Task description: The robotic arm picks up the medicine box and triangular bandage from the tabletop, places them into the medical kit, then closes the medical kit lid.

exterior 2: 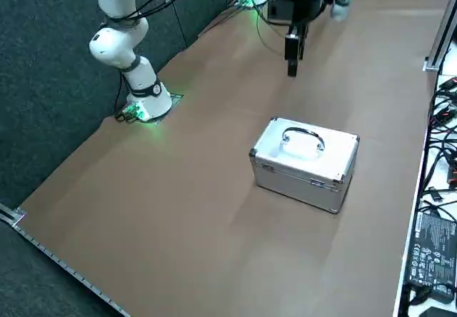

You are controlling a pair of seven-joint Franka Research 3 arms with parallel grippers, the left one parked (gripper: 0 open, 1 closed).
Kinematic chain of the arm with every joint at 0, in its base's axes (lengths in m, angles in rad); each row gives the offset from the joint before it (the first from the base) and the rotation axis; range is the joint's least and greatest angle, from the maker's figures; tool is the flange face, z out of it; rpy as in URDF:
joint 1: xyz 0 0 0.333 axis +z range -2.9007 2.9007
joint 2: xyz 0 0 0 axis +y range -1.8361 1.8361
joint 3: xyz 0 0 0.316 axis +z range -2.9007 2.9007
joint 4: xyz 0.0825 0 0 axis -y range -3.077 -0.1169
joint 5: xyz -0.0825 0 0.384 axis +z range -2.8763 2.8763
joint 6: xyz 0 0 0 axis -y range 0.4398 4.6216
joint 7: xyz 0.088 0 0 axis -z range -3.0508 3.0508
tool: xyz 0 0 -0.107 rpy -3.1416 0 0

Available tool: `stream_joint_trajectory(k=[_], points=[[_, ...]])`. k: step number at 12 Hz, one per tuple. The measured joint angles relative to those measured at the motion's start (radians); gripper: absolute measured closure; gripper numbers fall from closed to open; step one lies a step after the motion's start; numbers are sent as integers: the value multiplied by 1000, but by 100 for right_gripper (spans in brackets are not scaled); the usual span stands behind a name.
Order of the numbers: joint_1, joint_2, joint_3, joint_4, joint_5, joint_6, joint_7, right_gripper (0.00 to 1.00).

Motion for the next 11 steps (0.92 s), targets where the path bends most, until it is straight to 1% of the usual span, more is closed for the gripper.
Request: stream_joint_trajectory(k=[1,3,4,10,11], points=[[13,-14,0,0,2,-14,26,26],[35,-41,0,0,3,-53,73,7],[42,-56,0,-3,3,-72,84,0],[65,-196,0,-90,6,-95,131,0],[59,-227,7,-111,6,-95,147,0]])
